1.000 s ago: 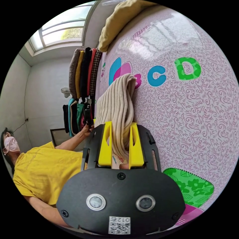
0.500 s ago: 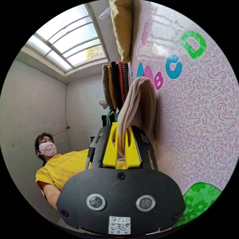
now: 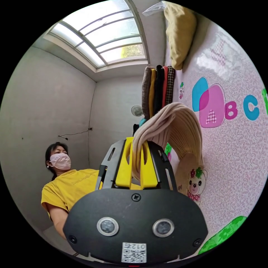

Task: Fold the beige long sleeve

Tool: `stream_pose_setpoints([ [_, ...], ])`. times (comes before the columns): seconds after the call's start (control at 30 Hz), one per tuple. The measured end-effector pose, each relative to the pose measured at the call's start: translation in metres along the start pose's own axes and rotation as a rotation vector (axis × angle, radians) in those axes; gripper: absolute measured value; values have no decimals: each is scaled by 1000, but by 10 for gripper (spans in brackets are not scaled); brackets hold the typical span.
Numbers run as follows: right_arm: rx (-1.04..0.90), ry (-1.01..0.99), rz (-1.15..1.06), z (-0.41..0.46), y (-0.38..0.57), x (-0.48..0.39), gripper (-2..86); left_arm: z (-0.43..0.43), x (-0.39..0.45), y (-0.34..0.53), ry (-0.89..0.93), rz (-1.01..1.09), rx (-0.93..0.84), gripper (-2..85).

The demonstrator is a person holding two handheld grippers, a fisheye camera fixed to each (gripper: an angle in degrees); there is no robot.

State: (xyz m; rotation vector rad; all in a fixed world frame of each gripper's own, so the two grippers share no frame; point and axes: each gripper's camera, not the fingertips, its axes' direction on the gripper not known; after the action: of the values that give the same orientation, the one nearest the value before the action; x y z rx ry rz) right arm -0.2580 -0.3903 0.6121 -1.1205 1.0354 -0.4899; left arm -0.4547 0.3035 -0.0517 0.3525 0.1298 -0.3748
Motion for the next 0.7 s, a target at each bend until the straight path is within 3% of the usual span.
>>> stream_pose_setpoints([
  [0.3,-167,-87,-161,131,-108,-7,0,-3,204,-19,-109,238,148,41],
  [0.7,-355,-30,-489,477,-324,-45,-1,-122,495,-147,-322,574,190,46],
])
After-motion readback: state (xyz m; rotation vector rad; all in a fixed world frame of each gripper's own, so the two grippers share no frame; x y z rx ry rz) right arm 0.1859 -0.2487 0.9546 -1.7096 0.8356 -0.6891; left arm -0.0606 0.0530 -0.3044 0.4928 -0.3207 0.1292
